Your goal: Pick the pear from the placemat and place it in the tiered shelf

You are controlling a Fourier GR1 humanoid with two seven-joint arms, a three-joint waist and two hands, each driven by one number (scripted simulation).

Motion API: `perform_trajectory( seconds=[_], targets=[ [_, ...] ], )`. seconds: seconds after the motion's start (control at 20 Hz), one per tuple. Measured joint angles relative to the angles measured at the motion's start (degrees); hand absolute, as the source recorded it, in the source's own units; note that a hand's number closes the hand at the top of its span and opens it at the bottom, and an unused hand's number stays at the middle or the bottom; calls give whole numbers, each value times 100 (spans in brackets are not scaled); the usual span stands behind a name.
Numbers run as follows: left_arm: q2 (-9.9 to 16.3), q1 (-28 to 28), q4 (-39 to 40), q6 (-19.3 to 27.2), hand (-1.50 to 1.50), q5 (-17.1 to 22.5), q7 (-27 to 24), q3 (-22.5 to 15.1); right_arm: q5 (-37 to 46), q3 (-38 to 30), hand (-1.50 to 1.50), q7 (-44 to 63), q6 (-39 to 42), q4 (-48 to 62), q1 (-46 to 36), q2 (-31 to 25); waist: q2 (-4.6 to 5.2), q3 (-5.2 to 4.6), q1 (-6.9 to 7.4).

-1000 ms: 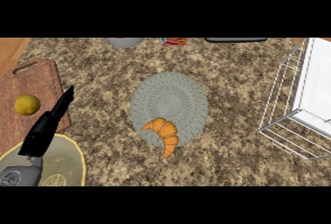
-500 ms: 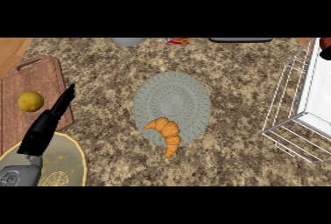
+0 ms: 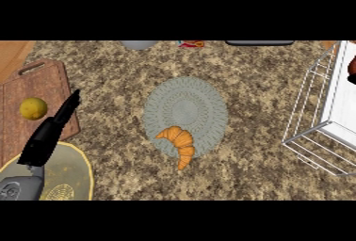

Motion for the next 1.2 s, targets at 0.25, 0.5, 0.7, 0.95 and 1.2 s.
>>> perform_trajectory(
  seconds=[0.25, 0.5, 0.7, 0.95, 1.2],
  targets=[
    [-95, -8, 40, 66, 0, -129, -33, -40, 14, -326, -150, -262, -698, -462, 313, 184, -1, 4, -10],
    [-121, 29, -15, 65, 0, -129, 54, -24, 327, -620, -150, -341, -1524, -1201, 403, 201, -15, 2, -31],
    [-135, 105, -34, 97, 0, -155, -2, 8, 708, -966, -150, -28, -1643, -2025, 635, 61, -40, 0, -93],
    [-70, 191, 60, 117, 0, -144, -65, 139, 471, -1809, -150, 327, -1293, -3243, 1158, 27, -88, -5, -274],
    [-20, 367, -7, 91, 0, -87, -74, 237, -252, -2625, -150, 486, -737, -4695, 2134, 216, -133, -2, -431]
  ],
)
